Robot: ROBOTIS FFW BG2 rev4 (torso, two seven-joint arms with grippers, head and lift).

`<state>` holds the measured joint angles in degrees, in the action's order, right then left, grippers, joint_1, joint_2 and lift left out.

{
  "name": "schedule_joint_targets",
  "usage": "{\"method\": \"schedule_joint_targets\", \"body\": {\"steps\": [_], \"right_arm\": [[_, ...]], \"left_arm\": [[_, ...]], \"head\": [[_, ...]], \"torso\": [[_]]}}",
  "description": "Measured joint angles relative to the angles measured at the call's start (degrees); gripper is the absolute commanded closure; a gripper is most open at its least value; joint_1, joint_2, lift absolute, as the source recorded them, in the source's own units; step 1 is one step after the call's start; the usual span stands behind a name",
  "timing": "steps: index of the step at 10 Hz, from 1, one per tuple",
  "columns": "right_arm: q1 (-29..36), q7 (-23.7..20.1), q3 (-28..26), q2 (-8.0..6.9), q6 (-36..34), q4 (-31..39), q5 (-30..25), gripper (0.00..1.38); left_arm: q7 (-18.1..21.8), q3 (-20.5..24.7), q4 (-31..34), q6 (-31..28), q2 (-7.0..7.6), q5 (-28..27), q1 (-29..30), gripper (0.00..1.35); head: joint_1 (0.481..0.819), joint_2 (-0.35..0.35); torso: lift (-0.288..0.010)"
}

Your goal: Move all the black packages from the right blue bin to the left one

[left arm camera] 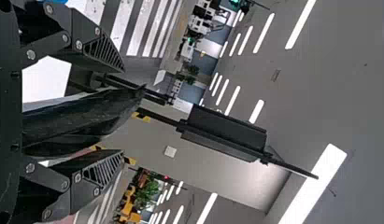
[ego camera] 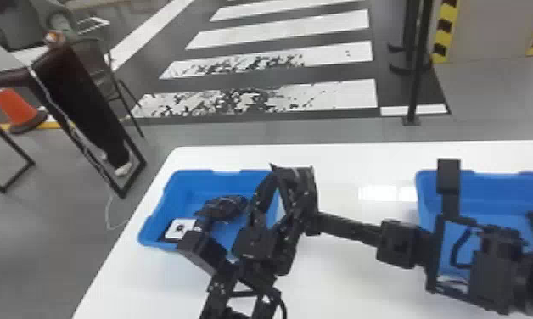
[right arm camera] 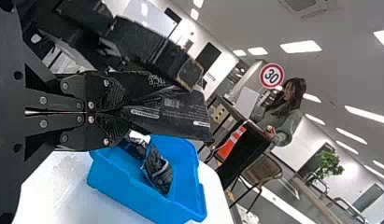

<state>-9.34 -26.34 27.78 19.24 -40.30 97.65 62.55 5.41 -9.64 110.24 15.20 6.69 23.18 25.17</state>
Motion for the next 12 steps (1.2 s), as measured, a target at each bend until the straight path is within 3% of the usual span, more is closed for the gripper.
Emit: {"method": "schedule_joint_targets", "body": {"steps": [3,5,6,7,8,10,11,12], "right_arm": [[-1.87,0.54,1.34,-0.26,1.75,-1.07,0.20,1.14],[-2.04,0.57,1.79,-0.45,2.30,-1.86,0.76,1.06],[-1.93,0.50,1.88,-0.47,3.07,-2.34,1.42,0.76],[-1.17,0.42,1.92,-0.45,3.95,-2.55,2.21,0.36],[-0.08,0.18,1.78,-0.41,4.36,-2.71,3.19,0.09],[2.06,-0.18,-0.02,-0.39,4.45,-3.13,4.39,0.12],[2.93,-0.25,-1.72,-0.43,4.46,-2.92,4.20,0.12],[4.03,-0.28,-4.22,-0.45,4.46,-2.32,2.83,0.11]], "left_arm": [[3.01,1.37,4.31,-12.54,0.04,-0.27,-0.37,1.21],[3.13,1.71,4.54,-12.29,0.02,-0.87,-0.48,1.21],[2.95,2.33,4.55,-11.64,-0.03,-1.25,-0.72,1.21],[2.45,3.89,4.13,-11.29,-0.13,-2.54,-1.50,1.21],[1.73,6.49,2.31,-10.67,-0.31,-5.41,-3.06,1.21],[0.13,14.45,-5.00,-10.74,-0.99,-17.41,-7.44,1.21],[-0.64,17.59,-8.59,-11.24,-1.18,-22.48,-8.95,1.13],[-1.66,19.04,-10.52,-11.63,-1.24,-24.62,-9.40,0.63]], "head": [[0.695,0.273],[0.695,0.277],[0.695,0.280],[0.695,0.292],[0.695,0.319],[0.695,0.350],[0.695,0.350],[0.695,0.350]], "torso": [[-0.132],[-0.132],[-0.132],[-0.132],[-0.132],[-0.132],[-0.132],[-0.132]]}}
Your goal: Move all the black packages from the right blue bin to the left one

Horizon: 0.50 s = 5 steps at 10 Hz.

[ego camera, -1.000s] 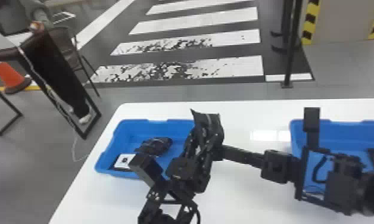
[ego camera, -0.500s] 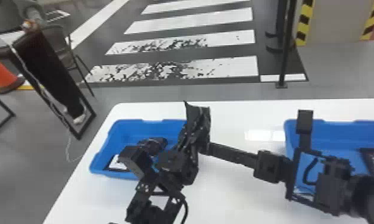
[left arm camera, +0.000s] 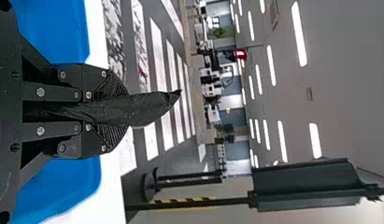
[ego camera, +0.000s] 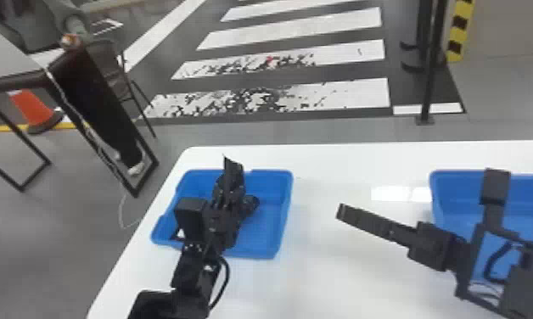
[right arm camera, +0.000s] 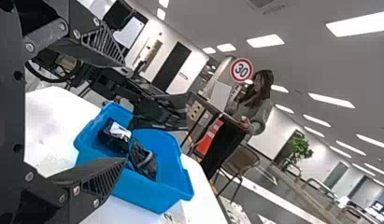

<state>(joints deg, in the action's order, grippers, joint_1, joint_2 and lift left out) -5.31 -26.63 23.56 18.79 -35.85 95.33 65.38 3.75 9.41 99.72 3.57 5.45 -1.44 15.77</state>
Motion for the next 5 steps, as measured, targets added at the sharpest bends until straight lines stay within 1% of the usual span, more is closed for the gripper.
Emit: {"method": "schedule_joint_targets", "body": {"steps": [1,2,3,4,5], "right_arm": [[1.35,0.07,-3.89,-0.17,0.00,1.27,-4.67,0.11],[2.94,0.68,-8.72,-0.54,-0.14,3.56,-11.91,0.11],[5.43,3.91,-14.08,-1.16,-1.70,8.64,-20.46,0.11],[9.01,9.29,-20.06,-2.34,-6.00,17.02,-30.71,0.12],[11.29,15.41,-24.64,-3.47,-15.60,24.64,-38.08,0.12]], "left_arm": [[-0.18,0.10,-0.51,0.59,-0.13,1.45,0.37,0.11],[-0.16,-0.71,-0.56,4.04,-0.36,4.23,1.25,0.03],[-0.15,-2.36,-0.54,9.39,-0.55,7.33,2.19,0.16],[-0.11,-4.63,-0.31,14.42,-0.55,10.68,3.09,0.23],[0.15,-6.76,0.35,17.60,-0.43,13.38,4.05,0.22]], "head": [[0.695,0.350],[0.695,0.344],[0.695,0.314],[0.695,0.233],[0.695,0.143]], "torso": [[-0.132],[-0.132],[-0.132],[-0.132],[-0.132]]}}
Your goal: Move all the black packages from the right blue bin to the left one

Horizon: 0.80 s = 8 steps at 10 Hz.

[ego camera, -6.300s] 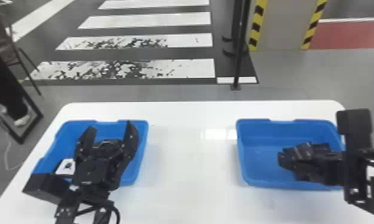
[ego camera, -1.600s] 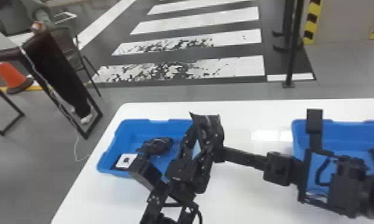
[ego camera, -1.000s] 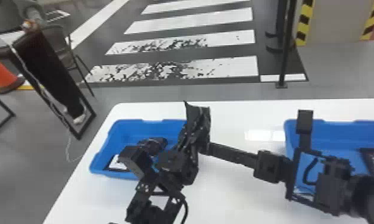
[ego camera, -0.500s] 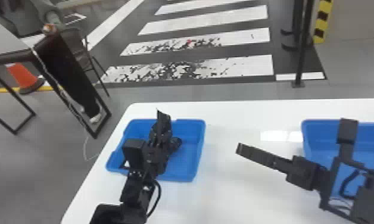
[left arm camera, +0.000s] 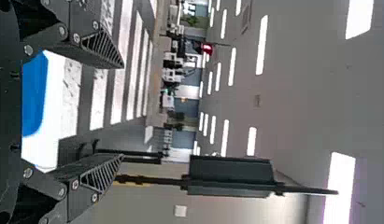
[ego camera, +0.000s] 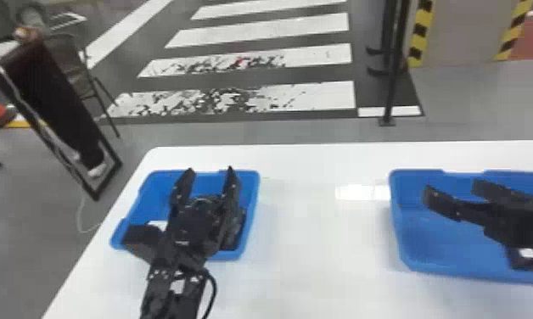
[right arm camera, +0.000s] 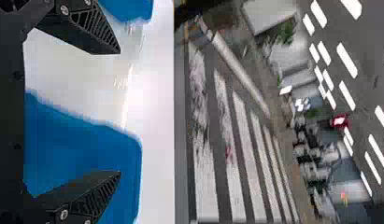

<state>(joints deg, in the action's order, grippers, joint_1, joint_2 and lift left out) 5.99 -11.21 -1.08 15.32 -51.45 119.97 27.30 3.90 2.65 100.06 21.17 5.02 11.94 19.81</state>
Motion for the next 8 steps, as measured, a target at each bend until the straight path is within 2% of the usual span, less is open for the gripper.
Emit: {"method": "schedule_joint_targets", "body": {"steps": [1,2,4,6,8], "right_arm": [[-0.65,3.69,-2.05,-0.40,-10.36,3.22,-3.68,0.11],[-3.87,5.00,-2.56,-0.28,-18.62,2.95,-7.20,0.11],[-12.63,5.49,-0.31,1.07,-29.55,-4.57,-10.62,0.11],[-17.94,5.60,1.70,1.92,-34.39,-13.40,-10.94,0.11],[-19.37,6.01,1.90,2.06,-35.88,-17.82,-10.89,0.12]], "left_arm": [[0.62,-1.52,0.49,1.70,0.21,1.50,0.55,0.22],[1.05,-2.51,0.60,2.54,0.47,2.29,0.69,0.22],[1.28,-4.06,0.62,4.35,0.60,4.24,0.88,0.22],[1.47,-5.07,0.68,5.60,0.68,5.08,1.49,0.23],[1.63,-5.05,0.86,5.69,0.69,5.49,2.24,0.23]], "head": [[0.695,0.075],[0.695,0.026],[0.695,-0.019],[0.695,-0.048],[0.695,-0.062]], "torso": [[-0.132],[-0.132],[-0.132],[-0.132],[-0.132]]}}
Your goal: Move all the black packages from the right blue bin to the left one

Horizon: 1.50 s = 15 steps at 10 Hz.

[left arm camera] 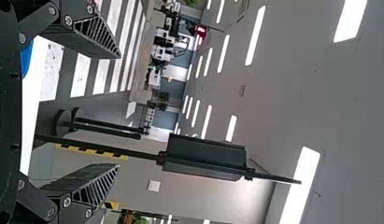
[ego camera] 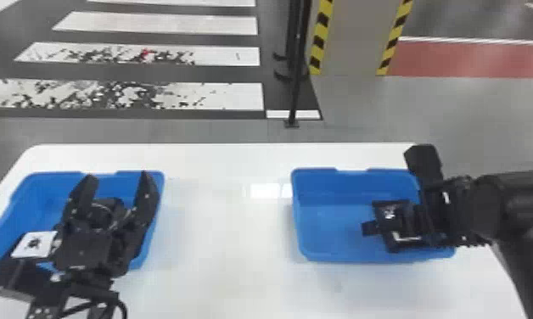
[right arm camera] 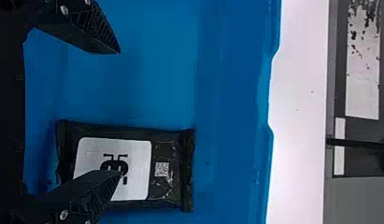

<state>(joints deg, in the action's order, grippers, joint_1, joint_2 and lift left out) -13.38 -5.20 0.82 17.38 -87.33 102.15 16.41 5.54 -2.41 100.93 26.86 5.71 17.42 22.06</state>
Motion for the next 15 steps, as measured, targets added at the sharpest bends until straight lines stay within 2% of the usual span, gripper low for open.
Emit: {"method": "schedule_joint_targets", "body": {"steps": [3,6,7,9,11,12,15], "right_arm": [[-0.69,2.83,0.01,0.02,-1.88,-0.68,-0.89,0.12],[-1.20,3.54,-0.71,0.24,-2.66,-3.46,-2.29,0.14],[-0.94,3.54,-1.32,0.25,-2.66,-3.86,-2.36,0.22],[-0.22,3.56,-2.33,0.14,-2.10,-3.77,-1.80,0.89],[1.04,3.55,-3.60,-0.21,0.90,-3.70,0.05,0.89],[1.60,3.53,-3.93,-0.37,2.61,-3.58,0.58,1.17],[4.53,5.41,-5.33,-1.45,7.10,-0.12,2.36,1.18]], "left_arm": [[0.09,-0.07,0.11,0.00,-0.09,0.06,0.30,0.23],[0.09,-0.11,0.11,0.16,-0.09,0.06,0.30,0.23],[0.09,-0.11,0.11,0.24,-0.09,0.06,0.32,0.23],[0.09,-0.08,0.11,0.28,-0.11,0.06,0.43,0.23],[0.09,0.28,0.10,0.29,-0.26,0.06,0.66,0.23],[0.09,0.34,0.09,0.29,-0.34,0.06,0.81,0.23],[0.09,0.35,0.09,0.28,-0.36,0.06,0.90,0.23]], "head": [[0.695,-0.082],[0.695,-0.107],[0.695,-0.116],[0.695,-0.121],[0.695,-0.109],[0.695,-0.106],[0.695,-0.094]], "torso": [[-0.132],[-0.132],[-0.132],[-0.132],[-0.132],[-0.132],[-0.132]]}}
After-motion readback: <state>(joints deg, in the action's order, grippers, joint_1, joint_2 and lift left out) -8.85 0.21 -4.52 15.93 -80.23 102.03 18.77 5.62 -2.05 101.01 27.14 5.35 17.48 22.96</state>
